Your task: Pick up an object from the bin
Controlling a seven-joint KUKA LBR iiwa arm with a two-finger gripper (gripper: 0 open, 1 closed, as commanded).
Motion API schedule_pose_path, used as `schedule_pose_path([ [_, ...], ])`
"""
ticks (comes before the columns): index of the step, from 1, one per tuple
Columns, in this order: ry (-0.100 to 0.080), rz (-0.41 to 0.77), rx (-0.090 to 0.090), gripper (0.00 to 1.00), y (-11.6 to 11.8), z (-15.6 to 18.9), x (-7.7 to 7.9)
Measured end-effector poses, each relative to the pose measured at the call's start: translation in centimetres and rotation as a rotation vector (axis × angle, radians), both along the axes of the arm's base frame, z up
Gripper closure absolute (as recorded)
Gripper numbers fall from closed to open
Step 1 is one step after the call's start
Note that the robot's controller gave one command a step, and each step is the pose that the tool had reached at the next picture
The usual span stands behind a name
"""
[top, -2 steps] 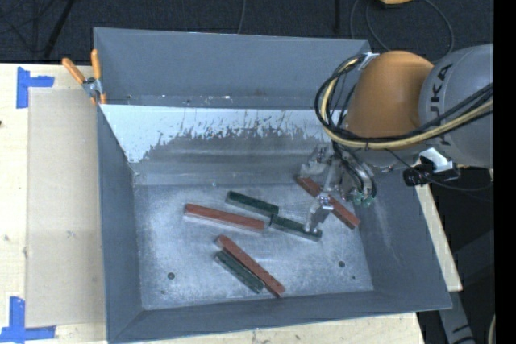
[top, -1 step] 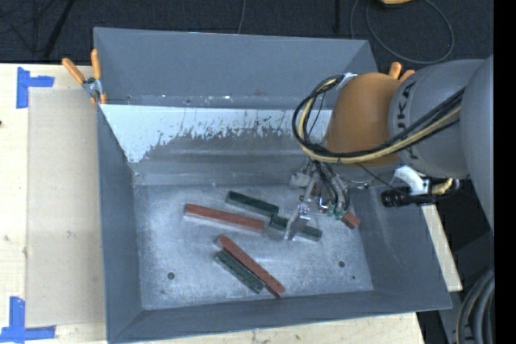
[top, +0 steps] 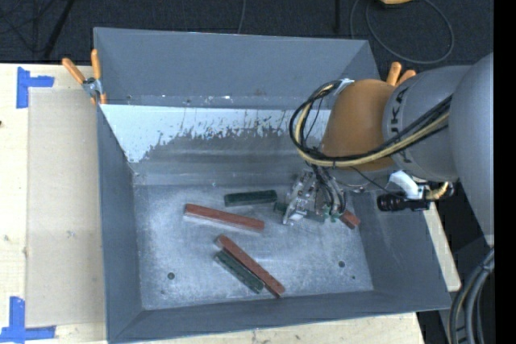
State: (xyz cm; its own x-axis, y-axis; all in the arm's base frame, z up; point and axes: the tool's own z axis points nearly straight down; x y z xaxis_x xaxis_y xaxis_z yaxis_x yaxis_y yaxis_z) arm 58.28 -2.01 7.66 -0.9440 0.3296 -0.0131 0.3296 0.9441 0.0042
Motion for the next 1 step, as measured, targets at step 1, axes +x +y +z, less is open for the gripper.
schedule_pose_path([
  [1, 0.0, 0.0, 0.0, 1.0, 0.0, 0.0, 0.0],
])
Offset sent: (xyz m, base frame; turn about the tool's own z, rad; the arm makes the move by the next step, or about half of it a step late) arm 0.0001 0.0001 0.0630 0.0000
